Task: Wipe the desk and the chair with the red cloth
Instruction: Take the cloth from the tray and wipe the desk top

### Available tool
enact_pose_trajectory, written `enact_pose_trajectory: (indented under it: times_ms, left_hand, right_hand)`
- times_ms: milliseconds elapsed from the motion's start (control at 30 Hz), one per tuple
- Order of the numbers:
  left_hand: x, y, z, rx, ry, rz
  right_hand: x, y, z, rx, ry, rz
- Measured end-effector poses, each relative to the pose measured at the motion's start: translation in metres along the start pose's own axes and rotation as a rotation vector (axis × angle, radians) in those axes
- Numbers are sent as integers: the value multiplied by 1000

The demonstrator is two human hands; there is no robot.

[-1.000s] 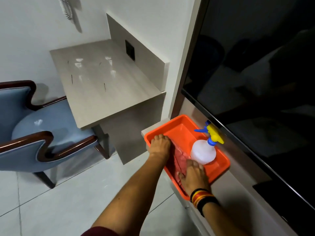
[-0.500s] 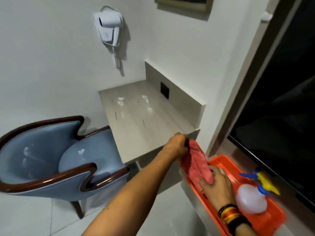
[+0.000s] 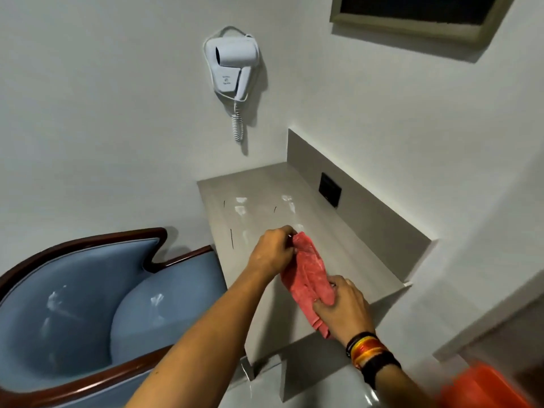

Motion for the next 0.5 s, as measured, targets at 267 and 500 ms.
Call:
enact_pose_trajectory:
  times_ms: [267,500]
  left_hand:
    - [-89,-39,122,-239,101,-185]
    - [-130,-67,176,-274,10,-210]
  right_hand:
    - [-122,-120,14,320,309,84]
    - [-249,-191,11,423,357,169]
Point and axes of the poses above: each hand's wrist, its own x-axis away from the middle knuckle, its own y-axis out of the back of the hand, z = x × y, the point moved 7 cm from there along -x, towards the middle knuckle, and after that the axes turned 8 degrees about y, right-handed, at the moved point
